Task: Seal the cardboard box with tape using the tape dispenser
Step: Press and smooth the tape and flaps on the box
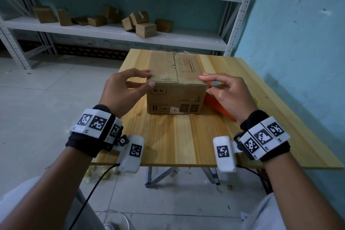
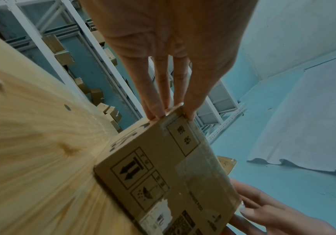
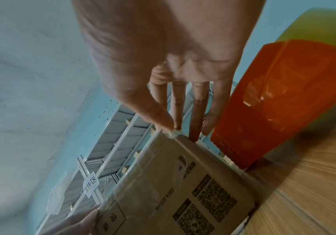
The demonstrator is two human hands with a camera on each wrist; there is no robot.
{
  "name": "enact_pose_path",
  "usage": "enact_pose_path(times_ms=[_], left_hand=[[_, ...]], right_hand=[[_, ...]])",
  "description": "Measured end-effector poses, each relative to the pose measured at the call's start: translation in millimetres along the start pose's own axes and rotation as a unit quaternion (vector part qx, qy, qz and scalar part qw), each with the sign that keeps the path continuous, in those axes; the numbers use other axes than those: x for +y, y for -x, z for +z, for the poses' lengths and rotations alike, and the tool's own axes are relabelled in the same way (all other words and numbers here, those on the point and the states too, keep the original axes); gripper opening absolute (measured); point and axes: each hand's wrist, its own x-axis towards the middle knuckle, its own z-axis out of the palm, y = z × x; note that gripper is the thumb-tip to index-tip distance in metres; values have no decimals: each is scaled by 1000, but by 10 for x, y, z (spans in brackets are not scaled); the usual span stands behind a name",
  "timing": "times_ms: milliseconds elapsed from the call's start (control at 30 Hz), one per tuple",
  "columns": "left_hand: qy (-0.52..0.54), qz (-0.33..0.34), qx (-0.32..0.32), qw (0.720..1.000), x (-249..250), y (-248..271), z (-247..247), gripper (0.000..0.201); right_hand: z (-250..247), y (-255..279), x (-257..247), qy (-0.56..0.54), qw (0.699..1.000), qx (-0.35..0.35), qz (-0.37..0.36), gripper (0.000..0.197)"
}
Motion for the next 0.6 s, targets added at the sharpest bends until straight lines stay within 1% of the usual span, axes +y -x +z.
enact_pose_path(times_ms=[600], left_hand=[[7,-4,-1,1000,-5,3,-10,26]], right_hand=[[0,-8,40,-3,1000,-8,-4,31]])
